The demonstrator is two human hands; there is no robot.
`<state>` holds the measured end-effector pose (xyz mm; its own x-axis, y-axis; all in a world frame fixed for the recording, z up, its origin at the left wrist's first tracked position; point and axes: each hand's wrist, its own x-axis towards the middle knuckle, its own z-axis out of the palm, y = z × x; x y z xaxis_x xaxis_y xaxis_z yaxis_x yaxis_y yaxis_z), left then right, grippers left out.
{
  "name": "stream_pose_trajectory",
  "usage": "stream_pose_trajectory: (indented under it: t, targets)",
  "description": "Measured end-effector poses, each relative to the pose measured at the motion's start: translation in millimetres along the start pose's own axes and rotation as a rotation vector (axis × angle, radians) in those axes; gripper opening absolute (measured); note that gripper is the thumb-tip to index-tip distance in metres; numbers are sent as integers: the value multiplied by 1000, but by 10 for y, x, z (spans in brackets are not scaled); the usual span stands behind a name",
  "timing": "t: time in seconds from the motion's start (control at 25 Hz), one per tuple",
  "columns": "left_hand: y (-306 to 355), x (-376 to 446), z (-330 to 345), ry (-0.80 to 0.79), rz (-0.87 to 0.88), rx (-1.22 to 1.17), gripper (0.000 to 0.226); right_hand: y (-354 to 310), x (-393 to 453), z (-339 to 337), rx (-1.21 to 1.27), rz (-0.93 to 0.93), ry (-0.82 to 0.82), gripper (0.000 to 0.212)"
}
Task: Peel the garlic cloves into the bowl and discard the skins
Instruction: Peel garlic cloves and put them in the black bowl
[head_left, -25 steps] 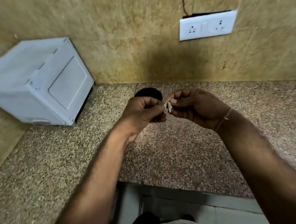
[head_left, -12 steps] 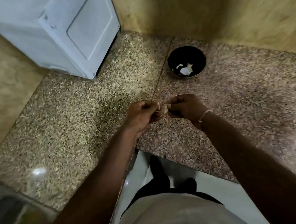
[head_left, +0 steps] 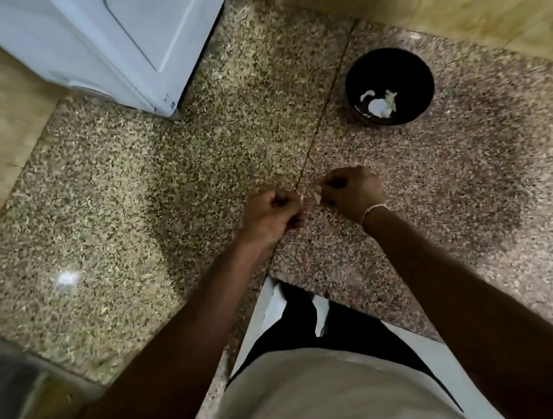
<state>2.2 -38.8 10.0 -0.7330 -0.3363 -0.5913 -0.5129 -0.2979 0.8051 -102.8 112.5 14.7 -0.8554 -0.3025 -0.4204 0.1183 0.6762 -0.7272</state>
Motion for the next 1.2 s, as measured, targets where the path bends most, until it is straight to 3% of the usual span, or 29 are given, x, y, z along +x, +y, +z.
stream_pose_trajectory:
  t: [0.16,0.4,0.56,0.72,0.8,1.2]
  targets:
    - [-84,-58,174,-8,-5,-21,14,127,-67,-125,115,8,23,10]
    - [-155,-151,508,12,60,-6,18,362,-401,-292,369,11,-137,9]
    - [-219,-172,695,-12,1,33,16,539,-440,-401,271,-22,-137,6]
    - [-293,-89,831,49,-115,90,12,622,-434,-480,-214,-334,54,5]
    - [-333,-49,868,65,-191,126,11,670,-429,-494,-402,-438,63,11]
    - [-330,120,912,87,-285,286,23,817,-496,-458,-224,-383,134,17]
